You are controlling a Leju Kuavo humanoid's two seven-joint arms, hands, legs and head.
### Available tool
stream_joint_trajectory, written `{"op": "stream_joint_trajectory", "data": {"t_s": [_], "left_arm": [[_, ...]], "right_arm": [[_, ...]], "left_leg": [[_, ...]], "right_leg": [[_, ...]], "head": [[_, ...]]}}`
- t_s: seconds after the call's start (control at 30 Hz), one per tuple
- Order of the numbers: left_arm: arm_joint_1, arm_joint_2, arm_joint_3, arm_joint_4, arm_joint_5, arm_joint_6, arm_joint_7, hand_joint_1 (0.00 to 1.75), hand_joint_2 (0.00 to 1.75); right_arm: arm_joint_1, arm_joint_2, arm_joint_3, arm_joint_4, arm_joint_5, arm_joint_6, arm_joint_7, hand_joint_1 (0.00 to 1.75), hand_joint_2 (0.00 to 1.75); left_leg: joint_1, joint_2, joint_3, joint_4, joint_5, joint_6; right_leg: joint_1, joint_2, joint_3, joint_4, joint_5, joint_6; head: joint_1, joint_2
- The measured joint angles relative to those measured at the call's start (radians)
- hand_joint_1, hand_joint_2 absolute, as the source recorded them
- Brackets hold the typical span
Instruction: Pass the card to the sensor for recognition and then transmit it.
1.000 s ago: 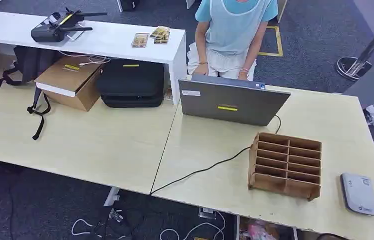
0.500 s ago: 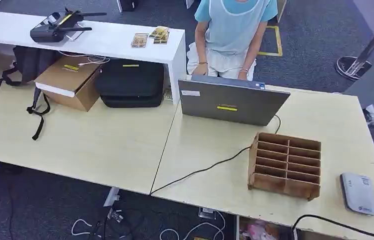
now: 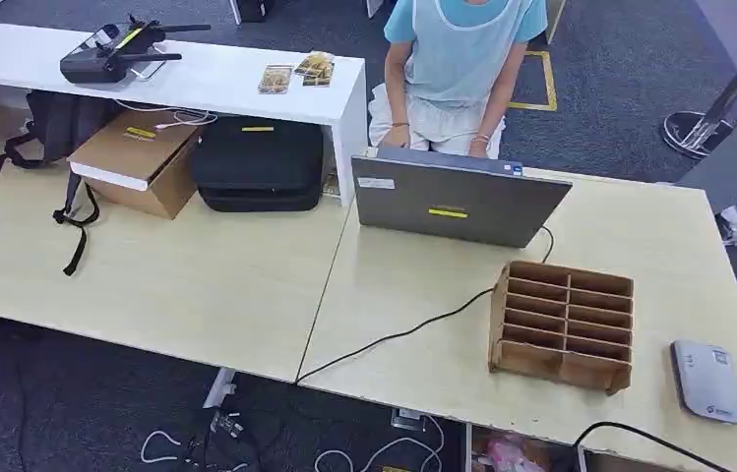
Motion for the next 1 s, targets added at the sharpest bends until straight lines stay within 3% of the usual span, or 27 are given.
{"op": "stream_joint_trajectory", "data": {"t_s": [0.4,1.0], "left_arm": [[-0.001,-0.01,0.0,0.0,-0.026,0.01,0.0,0.0,1.75],[-0.012,-0.023,0.0,0.0,-0.031,0.004,0.0,0.0,1.75]], "right_arm": [[0.079,0.038,-0.029,-0.039,0.059,-0.028,-0.026,1.75,1.75],[0.083,0.043,0.022,0.028,0.142,-0.032,0.026,1.75,1.75]], "left_leg": [[0.0,0.0,0.0,0.0,0.0,0.0],[0.0,0.0,0.0,0.0,0.0,0.0]], "right_leg": [[0.0,0.0,0.0,0.0,0.0,0.0],[0.0,0.0,0.0,0.0,0.0,0.0]], "head": [[0.0,0.0],[0.0,0.0]]}}
